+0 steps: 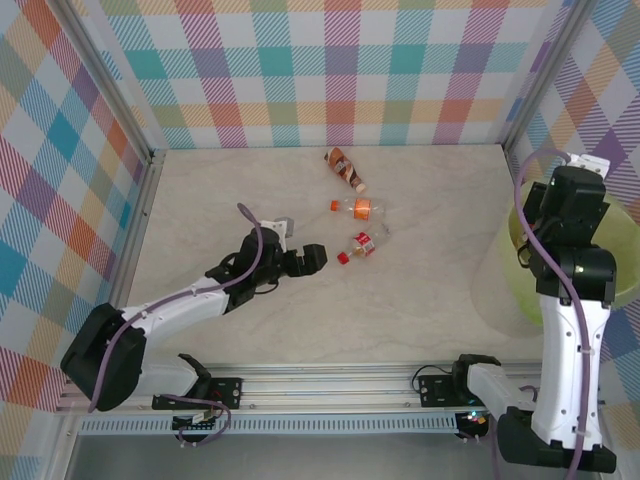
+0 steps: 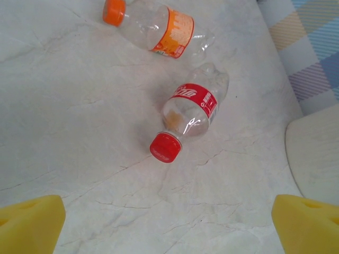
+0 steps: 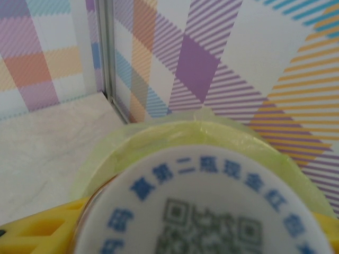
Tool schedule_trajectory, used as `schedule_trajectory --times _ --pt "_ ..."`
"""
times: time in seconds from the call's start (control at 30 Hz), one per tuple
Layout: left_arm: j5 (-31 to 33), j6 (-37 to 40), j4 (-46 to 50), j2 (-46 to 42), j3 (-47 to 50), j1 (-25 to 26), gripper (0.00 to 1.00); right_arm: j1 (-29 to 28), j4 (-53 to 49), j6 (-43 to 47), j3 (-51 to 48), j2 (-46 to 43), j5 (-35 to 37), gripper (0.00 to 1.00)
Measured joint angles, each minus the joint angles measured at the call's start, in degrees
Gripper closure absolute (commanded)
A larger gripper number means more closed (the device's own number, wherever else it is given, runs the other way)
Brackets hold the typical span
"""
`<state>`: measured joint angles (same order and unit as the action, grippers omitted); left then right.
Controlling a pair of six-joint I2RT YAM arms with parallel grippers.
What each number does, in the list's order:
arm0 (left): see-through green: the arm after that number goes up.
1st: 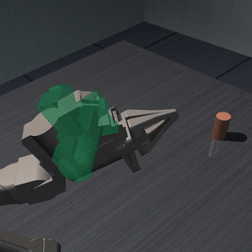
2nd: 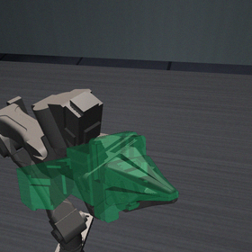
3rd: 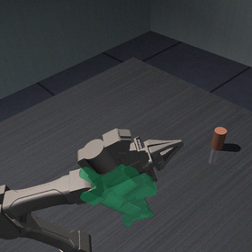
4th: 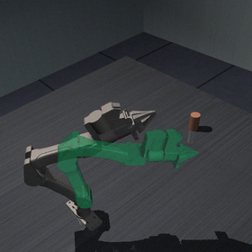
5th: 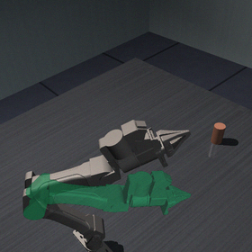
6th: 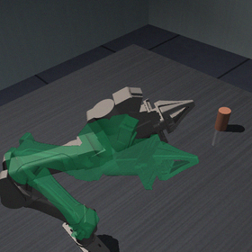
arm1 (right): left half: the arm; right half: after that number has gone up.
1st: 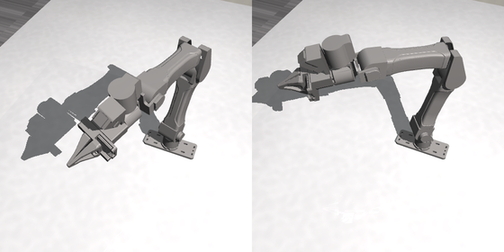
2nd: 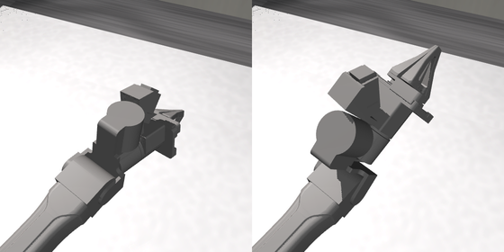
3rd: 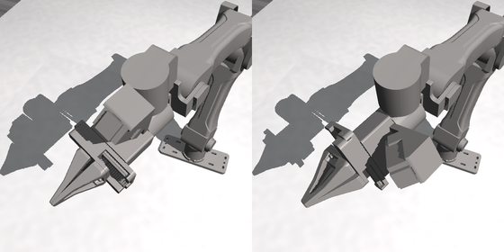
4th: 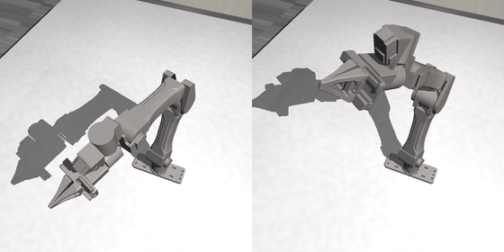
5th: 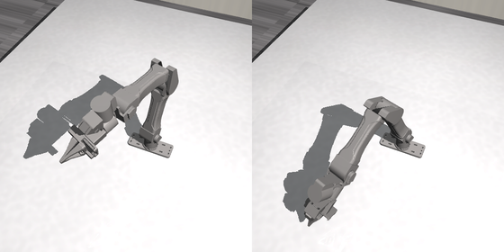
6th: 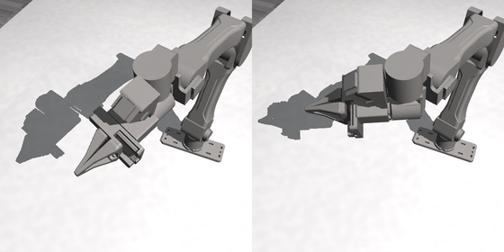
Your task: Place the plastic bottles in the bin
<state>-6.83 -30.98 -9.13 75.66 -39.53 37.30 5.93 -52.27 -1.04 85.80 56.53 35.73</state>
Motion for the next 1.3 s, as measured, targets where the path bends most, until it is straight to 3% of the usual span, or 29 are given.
schedule_trajectory --times 0.2,0.47,0.77,1.0,1.3 --pt "-0.8 5.5 0.3 9.9 -5.5 0.7 0.0 3.5 -2.8 -2.2 -0.1 6.1 -0.3 0.0" --pt "-1.4 14.4 1.8 22.1 -14.3 4.3 0.01 3.5 -9.2 -5.2 7.9 6.7 -1.3 0.0" --pt "-2.1 21.3 6.5 31.5 -23.3 6.6 0.13 2.8 -15.8 -10.9 10.3 4.7 -23.8 0.0" --pt "-1.4 22.3 9.0 34.2 -25.2 7.1 0.33 -1.2 -9.8 -16.1 5.1 -0.5 -41.7 0.0" --pt "-0.8 22.5 10.6 36.4 -26.8 7.2 0.6 -7.6 0.1 -21.9 -5.5 -1.5 -51.7 0.0"
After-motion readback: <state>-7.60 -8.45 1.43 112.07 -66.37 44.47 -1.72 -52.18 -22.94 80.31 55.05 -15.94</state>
